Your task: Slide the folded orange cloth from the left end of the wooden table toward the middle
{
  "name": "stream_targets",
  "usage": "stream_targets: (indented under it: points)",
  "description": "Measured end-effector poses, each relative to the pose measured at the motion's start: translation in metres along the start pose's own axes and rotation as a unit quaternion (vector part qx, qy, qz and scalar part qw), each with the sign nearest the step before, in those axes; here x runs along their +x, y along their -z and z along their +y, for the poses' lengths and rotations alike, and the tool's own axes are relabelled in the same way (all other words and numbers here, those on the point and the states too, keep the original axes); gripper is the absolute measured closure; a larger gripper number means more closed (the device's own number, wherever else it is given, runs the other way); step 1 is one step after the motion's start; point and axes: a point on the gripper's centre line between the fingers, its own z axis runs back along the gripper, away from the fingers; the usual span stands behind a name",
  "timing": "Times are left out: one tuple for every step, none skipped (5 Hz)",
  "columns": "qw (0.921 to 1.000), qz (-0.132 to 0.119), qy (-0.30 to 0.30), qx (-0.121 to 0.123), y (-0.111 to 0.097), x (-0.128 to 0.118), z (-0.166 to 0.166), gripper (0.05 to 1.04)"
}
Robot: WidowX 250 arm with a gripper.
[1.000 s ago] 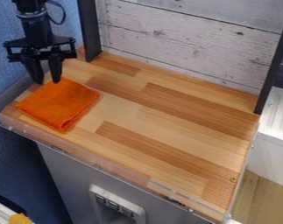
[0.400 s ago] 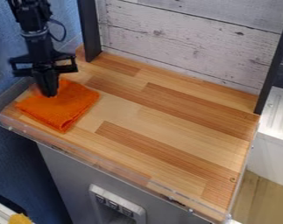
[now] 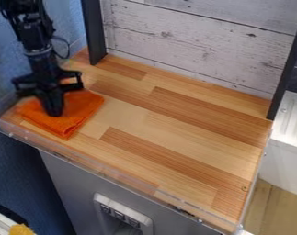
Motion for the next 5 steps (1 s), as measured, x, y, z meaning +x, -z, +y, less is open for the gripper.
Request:
stream_targets:
  points:
    - [0.9999,-0.005,-0.005,-0.007,0.003,-0.001,0.002,1.021]
    - [0.9997,-0.014,0.013,-0.012,0.005,0.001,-0.003,1.021]
    - [0.9975,-0.030,0.062,-0.013,0.005,0.004,-0.021,1.021]
    - [0.9922,-0.050,0.113,-0.012,0.005,0.007,-0.045,1.021]
    - [0.9844,-0.061,0.165,-0.006,0.008,0.003,-0.067,1.021]
